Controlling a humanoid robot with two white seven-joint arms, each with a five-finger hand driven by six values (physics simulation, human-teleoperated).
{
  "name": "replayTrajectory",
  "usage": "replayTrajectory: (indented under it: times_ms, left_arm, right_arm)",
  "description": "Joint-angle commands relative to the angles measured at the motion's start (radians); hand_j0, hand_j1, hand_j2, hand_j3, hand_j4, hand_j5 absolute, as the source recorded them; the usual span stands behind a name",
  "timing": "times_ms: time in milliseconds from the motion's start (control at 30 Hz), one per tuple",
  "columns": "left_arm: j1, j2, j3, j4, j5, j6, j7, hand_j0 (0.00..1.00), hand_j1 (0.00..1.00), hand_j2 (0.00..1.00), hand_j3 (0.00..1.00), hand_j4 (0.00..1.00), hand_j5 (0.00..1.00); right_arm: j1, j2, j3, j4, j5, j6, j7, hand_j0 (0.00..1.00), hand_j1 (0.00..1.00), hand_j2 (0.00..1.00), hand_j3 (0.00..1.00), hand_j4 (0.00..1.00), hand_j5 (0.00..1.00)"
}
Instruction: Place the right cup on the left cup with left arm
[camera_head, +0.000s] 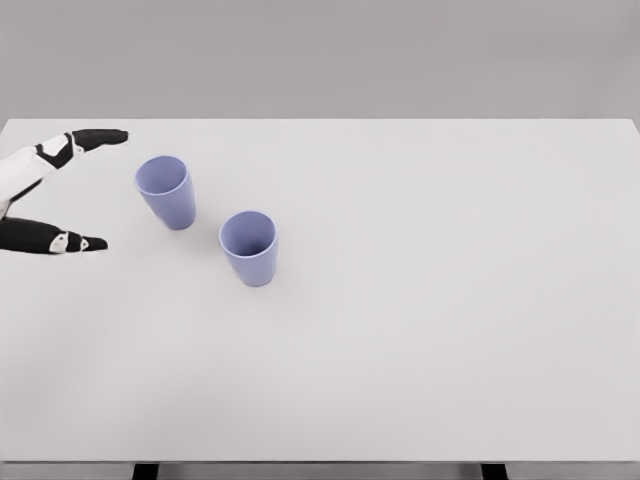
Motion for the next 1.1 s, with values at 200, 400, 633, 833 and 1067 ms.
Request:
replayTrajectory:
  times_ms: [200,400,633,833,1067]
  left_arm:
    - [-0.018,-0.050,-0.006,-0.012,0.131,0.001,-0.018,0.99,0.99,0.99,0.99,0.99,0.99]
    - [-0.006,-0.122,-0.041,-0.014,0.130,0.001,-0.398,0.99,0.99,0.99,0.99,0.99,0.99]
    - [-0.006,-0.164,-0.066,-0.012,0.179,0.001,-0.392,0.99,0.99,0.99,0.99,0.99,0.99]
    - [-0.023,-0.233,-0.034,-0.011,0.320,0.001,-0.392,0.99,0.99,0.99,0.99,0.99,0.99]
    - [-0.020,-0.262,-0.035,-0.011,0.331,0.196,-0.392,0.99,0.99,0.99,0.99,0.99,0.99]
  right_arm:
    - [0.000,0.000,0.000,0.000,0.000,0.000,0.000,1.00,1.00,1.00,1.00,1.00,1.00]
    - [0.000,0.000,0.000,0.000,0.000,0.000,0.000,1.00,1.00,1.00,1.00,1.00,1.00]
    - [0.000,0.000,0.000,0.000,0.000,0.000,0.000,1.00,1.00,1.00,1.00,1.00,1.00]
    - [0.000,0.000,0.002,0.000,0.000,0.000,0.000,1.00,1.00,1.00,1.00,1.00,1.00]
    - [0.000,0.000,0.000,0.000,0.000,0.000,0.001,1.00,1.00,1.00,1.00,1.00,1.00]
